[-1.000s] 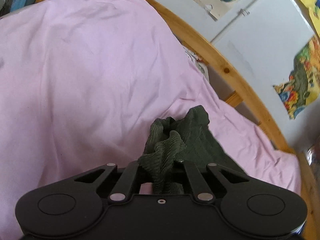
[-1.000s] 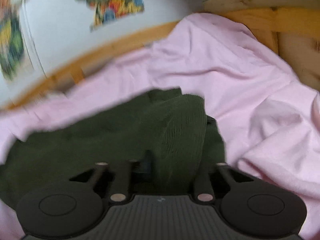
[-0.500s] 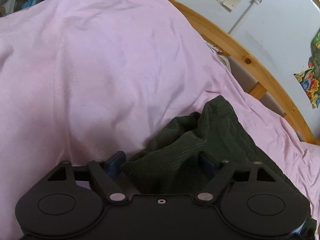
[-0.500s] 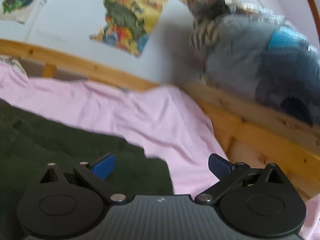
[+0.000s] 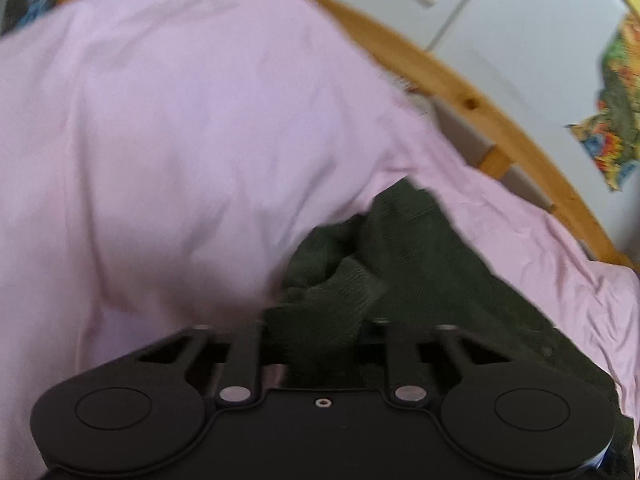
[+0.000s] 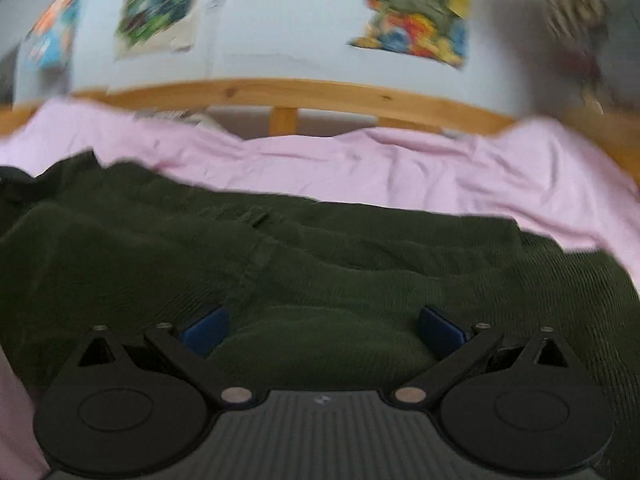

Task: Fold large clothes

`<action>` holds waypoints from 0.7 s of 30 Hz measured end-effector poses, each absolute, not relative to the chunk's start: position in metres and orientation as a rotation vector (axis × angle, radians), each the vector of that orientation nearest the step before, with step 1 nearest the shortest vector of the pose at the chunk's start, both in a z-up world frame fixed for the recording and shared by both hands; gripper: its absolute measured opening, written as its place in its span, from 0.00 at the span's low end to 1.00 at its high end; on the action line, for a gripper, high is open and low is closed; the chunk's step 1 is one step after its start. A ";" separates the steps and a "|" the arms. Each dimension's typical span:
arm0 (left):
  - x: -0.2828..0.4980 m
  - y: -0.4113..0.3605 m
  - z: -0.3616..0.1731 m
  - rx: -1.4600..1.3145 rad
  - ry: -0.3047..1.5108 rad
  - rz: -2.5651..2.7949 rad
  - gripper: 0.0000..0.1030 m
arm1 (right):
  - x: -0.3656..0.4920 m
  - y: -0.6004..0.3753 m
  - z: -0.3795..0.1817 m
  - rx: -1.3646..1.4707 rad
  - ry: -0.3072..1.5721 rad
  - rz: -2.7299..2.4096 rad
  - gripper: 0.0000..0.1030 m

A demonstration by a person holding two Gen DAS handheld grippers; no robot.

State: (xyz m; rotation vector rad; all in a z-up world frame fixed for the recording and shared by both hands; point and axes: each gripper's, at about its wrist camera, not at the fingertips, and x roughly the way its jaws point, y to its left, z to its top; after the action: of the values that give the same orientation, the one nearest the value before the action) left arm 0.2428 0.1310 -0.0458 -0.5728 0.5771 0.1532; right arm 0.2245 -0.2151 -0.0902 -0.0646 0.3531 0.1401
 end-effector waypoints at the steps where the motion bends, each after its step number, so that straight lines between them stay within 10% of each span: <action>1: 0.241 0.127 -0.037 -0.561 0.549 0.127 0.08 | 0.224 -0.221 -0.086 -0.024 0.346 0.132 1.00; 15: 0.234 -0.071 0.076 -0.036 0.422 -0.565 0.06 | 0.270 -0.357 -0.109 1.294 0.376 0.835 1.00; 21: 0.215 -0.120 0.033 0.131 0.532 -0.699 0.06 | 0.296 -0.354 -0.108 1.239 0.418 0.804 1.00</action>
State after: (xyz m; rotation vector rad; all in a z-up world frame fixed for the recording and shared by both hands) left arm 0.2146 -0.1197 0.0330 0.1307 0.5320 -0.6989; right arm 0.2963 -0.3545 -0.1083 1.2388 0.4176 0.8037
